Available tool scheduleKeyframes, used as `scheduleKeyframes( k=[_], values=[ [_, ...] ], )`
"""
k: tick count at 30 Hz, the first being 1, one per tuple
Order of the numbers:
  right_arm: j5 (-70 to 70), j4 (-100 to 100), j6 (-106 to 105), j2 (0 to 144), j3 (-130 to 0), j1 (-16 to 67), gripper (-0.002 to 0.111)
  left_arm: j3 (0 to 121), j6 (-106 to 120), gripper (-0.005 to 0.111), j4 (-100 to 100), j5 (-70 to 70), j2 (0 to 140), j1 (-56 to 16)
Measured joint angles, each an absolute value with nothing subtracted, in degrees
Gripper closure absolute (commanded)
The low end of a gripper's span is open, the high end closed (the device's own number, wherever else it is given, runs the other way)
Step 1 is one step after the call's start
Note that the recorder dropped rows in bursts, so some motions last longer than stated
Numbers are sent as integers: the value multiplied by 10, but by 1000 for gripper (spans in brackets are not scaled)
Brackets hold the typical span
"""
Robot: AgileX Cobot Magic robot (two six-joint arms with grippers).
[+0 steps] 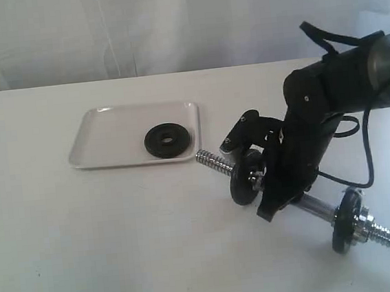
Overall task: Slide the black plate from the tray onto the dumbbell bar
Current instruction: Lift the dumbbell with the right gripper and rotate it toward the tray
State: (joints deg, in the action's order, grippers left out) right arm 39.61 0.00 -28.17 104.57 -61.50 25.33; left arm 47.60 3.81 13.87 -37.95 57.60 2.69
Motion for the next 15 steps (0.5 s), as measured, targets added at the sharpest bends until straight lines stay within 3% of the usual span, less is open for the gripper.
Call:
scheduleKeyframes(
  k=[7,15],
  values=[
    [401,111,-523,1048,-615,229,108,476,44,107,139,-356,576,27],
    [401,171,-608,1052,-614,191,108,477,62,107,139,-253,576,27]
  ],
)
